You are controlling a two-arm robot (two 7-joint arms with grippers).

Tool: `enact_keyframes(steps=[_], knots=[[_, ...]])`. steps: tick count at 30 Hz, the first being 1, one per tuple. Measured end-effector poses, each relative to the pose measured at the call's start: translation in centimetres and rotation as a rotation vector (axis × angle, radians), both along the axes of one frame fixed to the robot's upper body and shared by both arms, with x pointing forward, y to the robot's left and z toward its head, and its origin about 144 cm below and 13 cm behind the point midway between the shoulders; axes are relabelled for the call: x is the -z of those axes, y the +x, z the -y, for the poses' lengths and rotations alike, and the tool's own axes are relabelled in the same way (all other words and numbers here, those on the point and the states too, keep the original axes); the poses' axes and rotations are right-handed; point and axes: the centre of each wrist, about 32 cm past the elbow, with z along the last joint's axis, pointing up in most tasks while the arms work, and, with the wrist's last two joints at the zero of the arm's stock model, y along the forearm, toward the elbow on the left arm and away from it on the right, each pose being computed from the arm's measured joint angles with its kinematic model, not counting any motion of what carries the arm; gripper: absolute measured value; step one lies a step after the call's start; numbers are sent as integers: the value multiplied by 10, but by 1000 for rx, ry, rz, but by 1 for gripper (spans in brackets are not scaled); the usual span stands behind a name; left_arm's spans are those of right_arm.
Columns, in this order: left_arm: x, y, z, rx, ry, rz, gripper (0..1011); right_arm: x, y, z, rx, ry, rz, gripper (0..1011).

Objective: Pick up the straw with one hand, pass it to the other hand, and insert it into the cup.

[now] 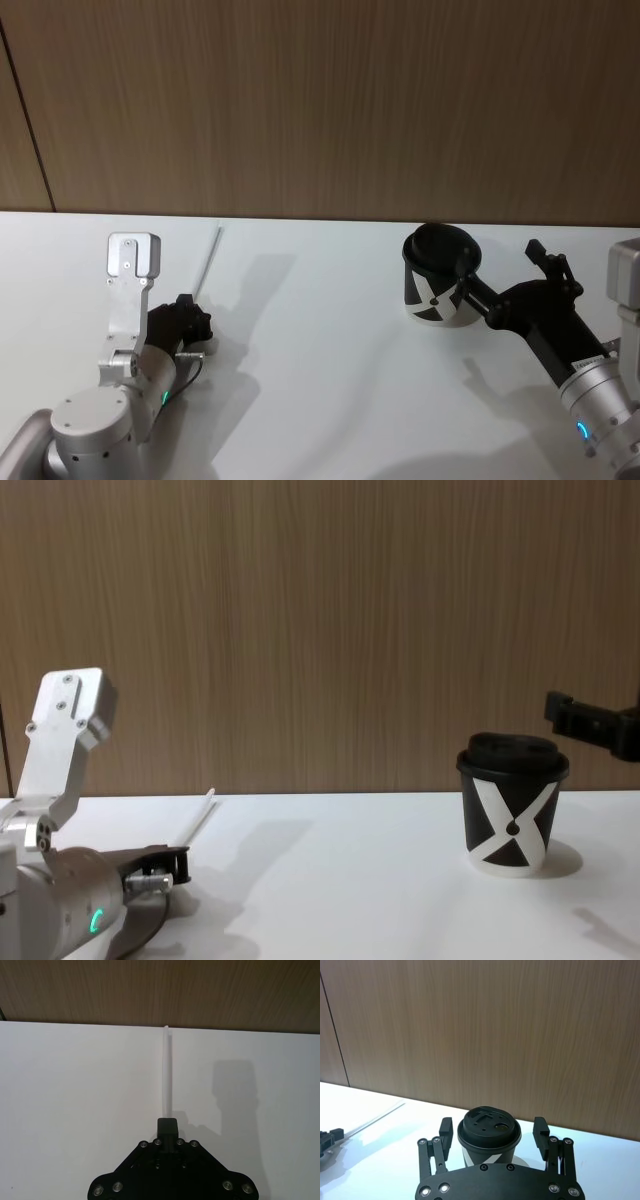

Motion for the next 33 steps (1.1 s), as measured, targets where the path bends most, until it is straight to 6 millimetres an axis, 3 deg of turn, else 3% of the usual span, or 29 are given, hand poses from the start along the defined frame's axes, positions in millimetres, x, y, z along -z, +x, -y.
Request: enact_keyframes(steps=[12, 33], knots=[[-8, -2, -3, 40, 66, 43, 0, 0, 0, 0, 0, 0, 0, 1001], [-33, -18, -19, 175, 236, 266, 0, 0, 0, 0, 0, 0, 0, 1001]])
